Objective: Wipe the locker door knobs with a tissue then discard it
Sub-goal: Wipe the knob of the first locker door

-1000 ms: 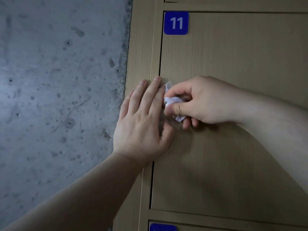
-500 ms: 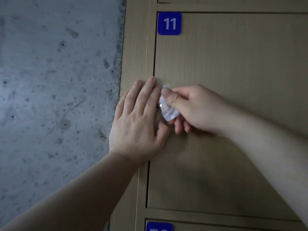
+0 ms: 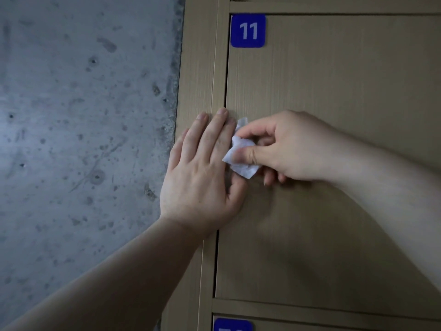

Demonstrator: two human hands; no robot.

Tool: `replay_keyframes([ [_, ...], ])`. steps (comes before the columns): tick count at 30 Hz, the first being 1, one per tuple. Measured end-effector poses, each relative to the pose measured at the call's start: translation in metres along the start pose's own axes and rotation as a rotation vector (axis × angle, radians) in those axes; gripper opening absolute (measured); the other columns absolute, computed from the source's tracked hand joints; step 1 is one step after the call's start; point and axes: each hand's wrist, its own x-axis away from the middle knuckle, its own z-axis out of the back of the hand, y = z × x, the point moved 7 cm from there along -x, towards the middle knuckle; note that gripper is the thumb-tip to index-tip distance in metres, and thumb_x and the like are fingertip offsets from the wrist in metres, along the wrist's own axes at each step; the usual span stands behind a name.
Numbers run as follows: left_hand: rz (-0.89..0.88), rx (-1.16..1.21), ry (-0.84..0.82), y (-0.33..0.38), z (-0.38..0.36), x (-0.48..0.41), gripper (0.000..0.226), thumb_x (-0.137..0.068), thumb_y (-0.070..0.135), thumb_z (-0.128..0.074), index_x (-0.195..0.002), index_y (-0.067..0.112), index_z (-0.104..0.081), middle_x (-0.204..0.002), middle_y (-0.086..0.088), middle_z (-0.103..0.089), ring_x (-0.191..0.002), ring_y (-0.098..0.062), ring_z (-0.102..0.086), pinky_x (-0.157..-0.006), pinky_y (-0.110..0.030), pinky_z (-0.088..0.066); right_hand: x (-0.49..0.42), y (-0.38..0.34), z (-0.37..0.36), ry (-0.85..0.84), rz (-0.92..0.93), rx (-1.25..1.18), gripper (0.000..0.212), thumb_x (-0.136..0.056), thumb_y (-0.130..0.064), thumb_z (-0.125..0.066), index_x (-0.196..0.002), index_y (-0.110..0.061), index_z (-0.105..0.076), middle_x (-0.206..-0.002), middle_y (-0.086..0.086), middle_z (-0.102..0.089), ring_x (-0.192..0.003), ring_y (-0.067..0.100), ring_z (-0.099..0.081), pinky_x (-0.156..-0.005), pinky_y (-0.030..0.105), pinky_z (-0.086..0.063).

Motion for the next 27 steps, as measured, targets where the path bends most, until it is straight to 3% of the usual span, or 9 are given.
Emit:
replay_keyframes([
  [3,0.0,0.005,-0.007,0.0,0.0,-0.001,0.071,-0.092,0.046,-0.034,-0.156,0.017,-0.03,-0.166,0.002,-0.02,-0.154,-0.019,-0.009,-0.123,-0.035,-0.007,-0.005,-0.01,0.002,-0.042,0.015,0.16,0.02,-0.084,-0.05,-0.069,-0.091,-0.031,-0.069,-0.057,-0.013,-0.068,-0.044,0.004,-0.063,-0.045,0.026,-0.05],
  [6,-0.003,0.01,0.011,0.0,0.0,0.0,0.07,-0.092,0.046,-0.035,-0.155,0.016,-0.033,-0.165,0.0,-0.022,-0.154,-0.021,-0.012,-0.123,-0.036,-0.009,-0.009,-0.006,-0.004,0.013,-0.008,0.166,0.024,-0.088,-0.05,-0.065,-0.088,-0.027,-0.067,-0.051,-0.012,-0.066,-0.041,0.004,-0.062,-0.047,0.022,-0.043],
  [11,-0.02,0.008,0.027,0.002,0.002,0.0,0.068,-0.094,0.046,-0.036,-0.155,0.017,-0.032,-0.164,-0.001,-0.024,-0.154,-0.021,-0.013,-0.124,-0.036,-0.01,0.0,0.01,-0.011,0.268,-0.078,-0.13,0.034,-0.096,-0.046,-0.056,-0.084,-0.017,-0.07,-0.055,0.0,-0.068,-0.041,0.01,-0.063,-0.049,0.022,-0.045],
  [15,-0.007,0.005,0.018,0.001,0.002,0.0,0.07,-0.091,0.043,-0.038,-0.155,0.016,-0.033,-0.165,0.0,-0.023,-0.154,-0.02,-0.012,-0.124,-0.04,-0.014,0.004,0.018,-0.013,0.27,-0.125,-0.372,0.025,-0.098,-0.039,-0.056,-0.084,-0.022,-0.069,-0.055,0.002,-0.067,-0.045,0.017,-0.066,-0.043,0.024,-0.044],
  [18,-0.009,0.004,0.017,0.0,0.003,0.0,0.073,-0.088,0.04,-0.038,-0.156,0.015,-0.031,-0.165,0.0,-0.022,-0.154,-0.02,-0.012,-0.124,-0.037,-0.01,0.011,0.014,0.001,0.278,0.001,-0.132,0.009,-0.093,-0.035,-0.064,-0.092,-0.031,-0.073,-0.06,-0.002,-0.069,-0.046,0.008,-0.066,-0.046,0.023,-0.051],
  [21,-0.01,0.025,0.007,0.0,0.002,0.0,0.072,-0.09,0.041,-0.037,-0.157,0.016,-0.029,-0.165,0.001,-0.021,-0.154,-0.02,-0.01,-0.124,-0.036,-0.008,0.01,0.008,-0.003,0.11,0.045,-0.053,0.022,-0.091,-0.03,-0.067,-0.11,-0.04,-0.068,-0.068,-0.011,-0.071,-0.052,0.004,-0.068,-0.052,0.017,-0.052],
  [27,-0.006,0.035,0.036,0.0,0.002,0.0,0.071,-0.09,0.041,-0.037,-0.155,0.014,-0.032,-0.164,0.0,-0.024,-0.153,-0.02,-0.014,-0.123,-0.036,-0.01,-0.002,-0.002,-0.005,0.025,0.014,0.076,0.017,-0.085,-0.034,-0.073,-0.101,-0.03,-0.068,-0.059,-0.004,-0.071,-0.044,0.006,-0.065,-0.049,0.022,-0.052],
])
